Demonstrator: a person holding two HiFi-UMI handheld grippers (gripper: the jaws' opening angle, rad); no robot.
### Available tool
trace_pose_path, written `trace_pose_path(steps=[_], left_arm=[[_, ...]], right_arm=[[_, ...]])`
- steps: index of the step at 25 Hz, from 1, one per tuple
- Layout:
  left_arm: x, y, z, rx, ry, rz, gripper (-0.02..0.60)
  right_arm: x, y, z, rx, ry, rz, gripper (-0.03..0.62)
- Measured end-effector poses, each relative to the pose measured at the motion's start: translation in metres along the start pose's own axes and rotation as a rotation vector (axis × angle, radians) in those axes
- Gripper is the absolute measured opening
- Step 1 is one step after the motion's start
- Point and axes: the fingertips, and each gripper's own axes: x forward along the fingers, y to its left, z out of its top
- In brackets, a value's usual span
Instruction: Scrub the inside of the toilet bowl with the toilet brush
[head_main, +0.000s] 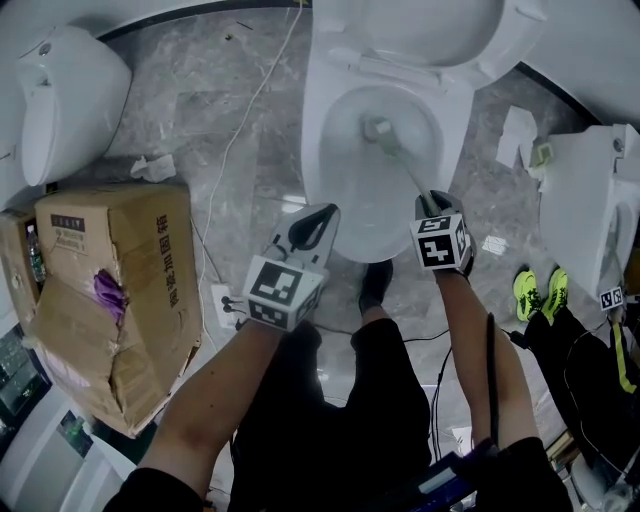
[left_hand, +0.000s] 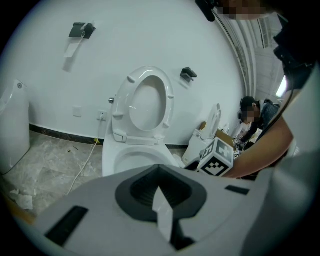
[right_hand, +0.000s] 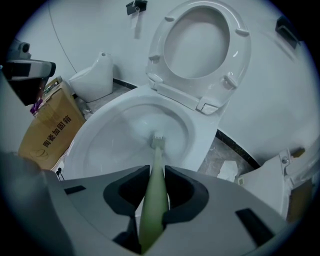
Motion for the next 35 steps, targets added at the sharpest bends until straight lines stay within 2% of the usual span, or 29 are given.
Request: trace_pose_path(steps=[10, 15, 20, 28, 35], left_arm=[[-0.007, -0.01, -0.003, -0.007, -0.001, -0.009, 0.009], [-0.014, -0.006, -0.006, -0.013, 0.001, -0.003, 0.009], [-0.019, 0.001, -0.005, -0.016, -0.006, 0.004, 0.009], [-0.023, 0.017, -0.003, -0.02, -0.017, 0.022, 0.009], [-0.028, 0.021, -0.002, -0.009, -0.028, 0.02, 0.009]], right_arm=[[-0.017, 0.046, -0.026, -0.002, 0.011, 0.111, 0.1], [-0.016, 0.06, -0.008, 0.019, -0.028, 0.119, 0.1], [-0.014, 0.063, 0.027, 0.024, -0.091, 0.128, 0.1], [0.004, 0.035, 0.065, 0.022, -0.116, 0.061, 0.1], [0.014, -0.003, 0.061, 0.07, -0.094, -0.018, 0.1]])
